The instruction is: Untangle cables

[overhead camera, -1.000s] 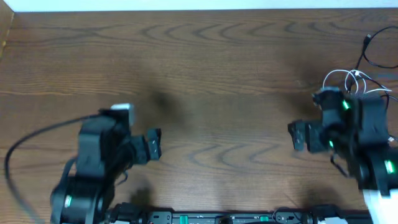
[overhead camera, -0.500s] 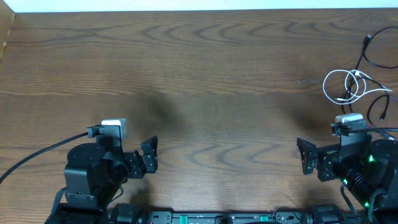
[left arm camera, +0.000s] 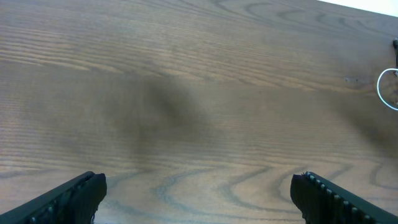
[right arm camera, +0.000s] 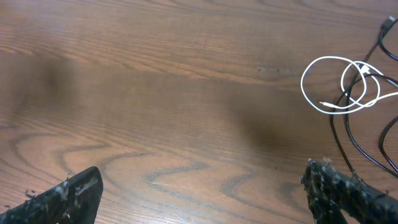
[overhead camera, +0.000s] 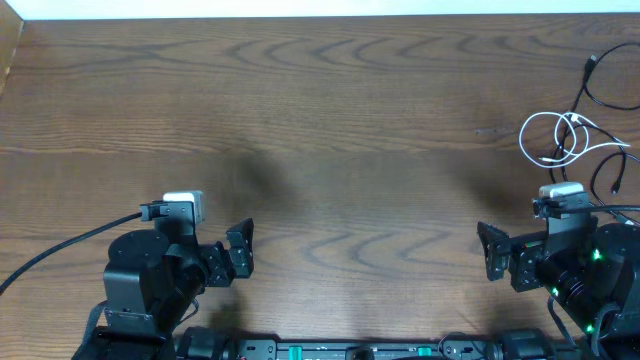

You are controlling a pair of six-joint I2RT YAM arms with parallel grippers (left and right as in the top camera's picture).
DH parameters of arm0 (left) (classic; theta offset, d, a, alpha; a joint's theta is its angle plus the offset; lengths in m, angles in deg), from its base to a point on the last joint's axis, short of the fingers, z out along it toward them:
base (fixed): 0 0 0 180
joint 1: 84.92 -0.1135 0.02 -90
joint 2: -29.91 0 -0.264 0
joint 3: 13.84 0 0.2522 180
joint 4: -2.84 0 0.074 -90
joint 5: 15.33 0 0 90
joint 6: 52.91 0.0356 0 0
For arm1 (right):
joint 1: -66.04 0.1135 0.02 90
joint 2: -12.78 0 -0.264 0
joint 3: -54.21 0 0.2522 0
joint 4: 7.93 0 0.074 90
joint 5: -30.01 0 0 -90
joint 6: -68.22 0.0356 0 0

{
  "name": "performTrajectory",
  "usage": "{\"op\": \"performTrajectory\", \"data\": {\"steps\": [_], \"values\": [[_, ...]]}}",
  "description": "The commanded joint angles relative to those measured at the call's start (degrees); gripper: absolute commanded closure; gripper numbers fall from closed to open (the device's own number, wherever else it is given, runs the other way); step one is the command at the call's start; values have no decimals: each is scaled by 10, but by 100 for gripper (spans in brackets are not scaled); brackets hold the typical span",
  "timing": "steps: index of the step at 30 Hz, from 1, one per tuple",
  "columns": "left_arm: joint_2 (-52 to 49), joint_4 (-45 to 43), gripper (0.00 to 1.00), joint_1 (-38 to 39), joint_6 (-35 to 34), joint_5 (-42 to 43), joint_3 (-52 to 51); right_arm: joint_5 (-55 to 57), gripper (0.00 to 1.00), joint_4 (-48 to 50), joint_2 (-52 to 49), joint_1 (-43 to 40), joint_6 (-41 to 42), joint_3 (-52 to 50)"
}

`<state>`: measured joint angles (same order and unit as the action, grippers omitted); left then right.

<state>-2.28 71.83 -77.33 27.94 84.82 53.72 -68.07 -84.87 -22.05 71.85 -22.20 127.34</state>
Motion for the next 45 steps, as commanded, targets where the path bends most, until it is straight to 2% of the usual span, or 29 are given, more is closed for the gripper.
{"op": "performTrajectory", "data": {"steps": [1,7,13,19,35,45], "values": [[1,0,0,-2,3,-4,-5,1,1,1,1,1,8,-6],[1,0,0,-2,3,-4,-5,22,1,45,0,1,4,-6],[1,0,1,-2,3,-4,-5,22,1,109,4,2,-40,-8],[1,0,0,-2,3,-4,-5,21,1,200,33,2,-45,-41],[1,0,0,-2,3,-4,-5,10,1,541,268,2,-21,-385],[1,0,0,-2,3,-4,-5,9,1,696,346,1,-5,-524]]}}
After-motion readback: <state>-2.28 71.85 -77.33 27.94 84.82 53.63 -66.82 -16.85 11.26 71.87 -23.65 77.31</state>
